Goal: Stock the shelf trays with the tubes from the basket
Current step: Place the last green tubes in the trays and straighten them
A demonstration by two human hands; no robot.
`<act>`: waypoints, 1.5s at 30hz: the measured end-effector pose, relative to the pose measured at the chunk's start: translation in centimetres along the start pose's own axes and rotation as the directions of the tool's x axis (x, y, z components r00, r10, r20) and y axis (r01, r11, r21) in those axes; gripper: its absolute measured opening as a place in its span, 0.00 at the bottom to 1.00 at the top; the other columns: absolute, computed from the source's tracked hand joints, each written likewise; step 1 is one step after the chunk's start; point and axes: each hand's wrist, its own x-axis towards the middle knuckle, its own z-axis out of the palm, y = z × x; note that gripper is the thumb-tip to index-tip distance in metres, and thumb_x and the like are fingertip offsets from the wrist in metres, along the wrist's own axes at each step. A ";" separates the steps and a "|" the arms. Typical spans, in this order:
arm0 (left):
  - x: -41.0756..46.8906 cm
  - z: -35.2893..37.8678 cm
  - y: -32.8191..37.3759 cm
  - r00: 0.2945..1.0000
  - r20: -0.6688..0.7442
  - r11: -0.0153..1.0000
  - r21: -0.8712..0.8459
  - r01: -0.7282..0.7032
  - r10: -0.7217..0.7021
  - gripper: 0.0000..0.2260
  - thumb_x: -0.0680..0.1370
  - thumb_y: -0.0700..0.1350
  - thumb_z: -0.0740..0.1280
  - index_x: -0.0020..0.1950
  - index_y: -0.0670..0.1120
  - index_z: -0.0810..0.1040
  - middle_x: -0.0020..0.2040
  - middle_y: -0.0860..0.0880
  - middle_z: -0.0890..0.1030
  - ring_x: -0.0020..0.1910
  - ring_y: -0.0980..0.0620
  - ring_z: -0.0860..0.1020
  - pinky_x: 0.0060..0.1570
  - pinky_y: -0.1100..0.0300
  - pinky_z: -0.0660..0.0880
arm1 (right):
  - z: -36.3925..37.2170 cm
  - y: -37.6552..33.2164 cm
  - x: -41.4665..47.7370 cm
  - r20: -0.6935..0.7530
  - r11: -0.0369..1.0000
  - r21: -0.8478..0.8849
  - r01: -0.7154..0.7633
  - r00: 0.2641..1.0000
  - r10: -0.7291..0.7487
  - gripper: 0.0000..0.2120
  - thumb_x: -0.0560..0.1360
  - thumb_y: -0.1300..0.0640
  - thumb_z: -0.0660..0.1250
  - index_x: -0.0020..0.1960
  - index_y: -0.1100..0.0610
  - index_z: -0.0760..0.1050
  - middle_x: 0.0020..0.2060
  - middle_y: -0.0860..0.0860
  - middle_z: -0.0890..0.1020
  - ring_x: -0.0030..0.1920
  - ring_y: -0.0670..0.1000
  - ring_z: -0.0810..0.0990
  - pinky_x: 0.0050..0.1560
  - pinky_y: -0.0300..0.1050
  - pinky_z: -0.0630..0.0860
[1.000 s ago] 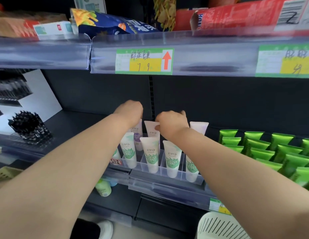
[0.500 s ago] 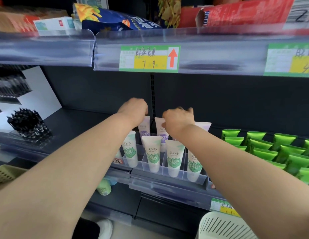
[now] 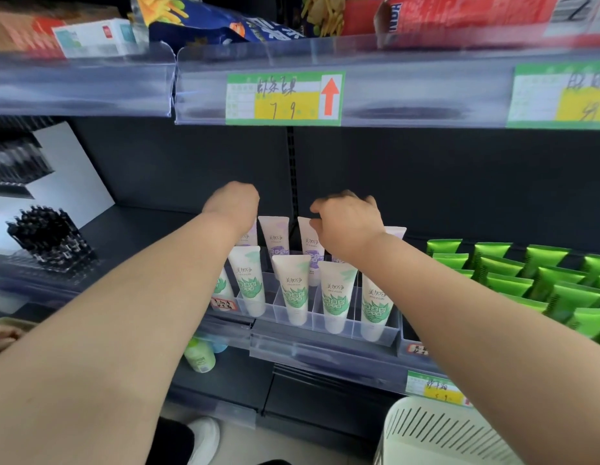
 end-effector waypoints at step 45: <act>-18.8 -6.7 24.2 0.849 -0.281 0.837 -0.203 -0.508 0.447 0.16 0.77 0.36 0.64 0.61 0.50 0.79 0.60 0.48 0.79 0.57 0.45 0.77 0.49 0.55 0.74 | -9.5 13.1 -26.6 -0.157 0.950 -0.181 -0.255 0.961 0.228 0.13 0.78 0.55 0.60 0.62 0.53 0.73 0.56 0.51 0.78 0.59 0.55 0.73 0.52 0.52 0.69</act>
